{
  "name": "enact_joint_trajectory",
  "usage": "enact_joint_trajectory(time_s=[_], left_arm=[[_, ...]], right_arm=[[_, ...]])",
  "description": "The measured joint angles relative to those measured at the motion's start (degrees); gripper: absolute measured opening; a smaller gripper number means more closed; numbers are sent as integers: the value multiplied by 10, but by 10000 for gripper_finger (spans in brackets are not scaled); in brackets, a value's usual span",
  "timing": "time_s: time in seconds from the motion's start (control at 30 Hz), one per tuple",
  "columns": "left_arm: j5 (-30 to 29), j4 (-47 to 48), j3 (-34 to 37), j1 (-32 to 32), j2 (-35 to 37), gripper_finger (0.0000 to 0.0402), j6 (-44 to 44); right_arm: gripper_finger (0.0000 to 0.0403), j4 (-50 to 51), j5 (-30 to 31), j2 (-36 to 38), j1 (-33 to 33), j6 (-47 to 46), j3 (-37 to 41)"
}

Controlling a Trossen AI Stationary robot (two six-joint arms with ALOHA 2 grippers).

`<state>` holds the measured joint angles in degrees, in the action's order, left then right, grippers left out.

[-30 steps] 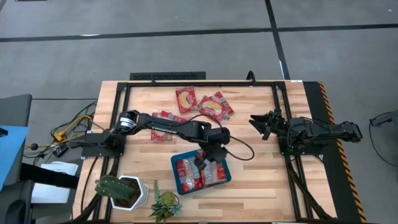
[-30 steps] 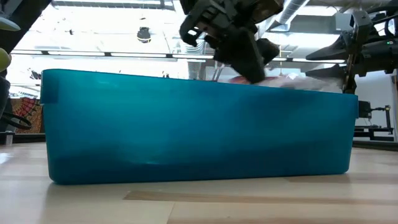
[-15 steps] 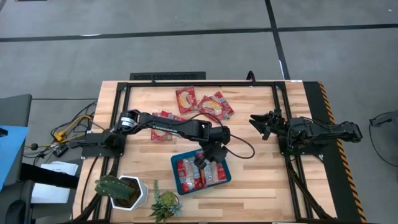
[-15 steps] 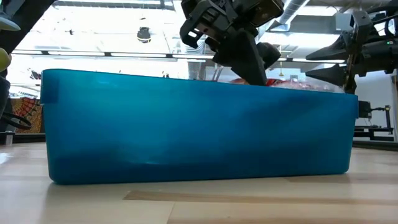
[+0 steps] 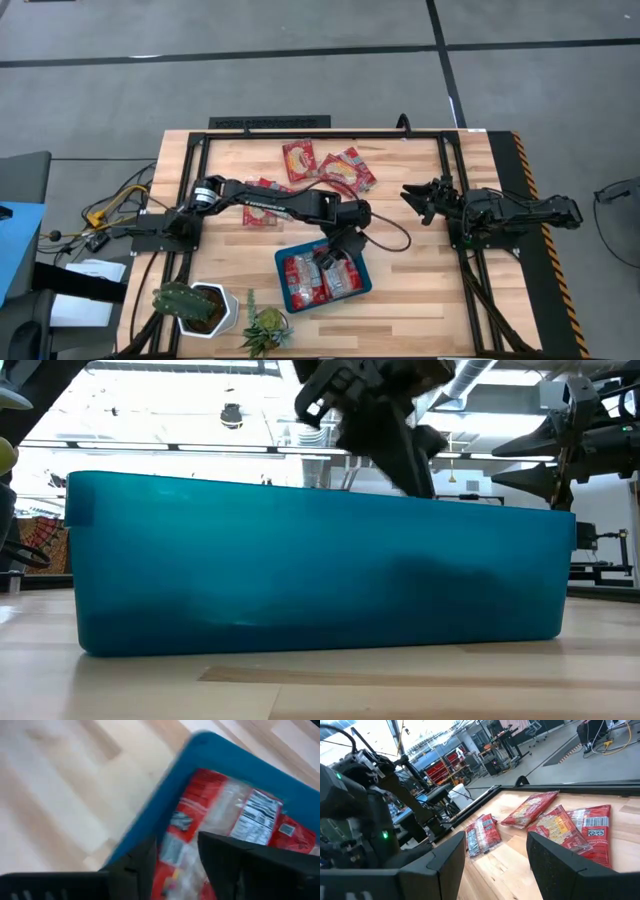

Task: Sort popcorn bags into baskets
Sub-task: Put the popcorn bag into the blue bin

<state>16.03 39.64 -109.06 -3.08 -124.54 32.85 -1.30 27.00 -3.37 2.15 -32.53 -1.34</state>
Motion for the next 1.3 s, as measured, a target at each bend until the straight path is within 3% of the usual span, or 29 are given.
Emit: enact_joint_trajectory(time_s=[0.23,0.33,0.8,1.3], left_arm=[[-164,35,-87,47,36,163,-46],[-193,56,-111,80,37,168,-50],[-138,36,-115,255,-17,181,31],[-114,38,-115,314,-98,181,98]], right_arm=[[234,-3,0,0,0,0,0],[234,-3,0,0,0,0,0],[234,-1,0,0,0,0,0],[234,0,1,0,0,0,0]])
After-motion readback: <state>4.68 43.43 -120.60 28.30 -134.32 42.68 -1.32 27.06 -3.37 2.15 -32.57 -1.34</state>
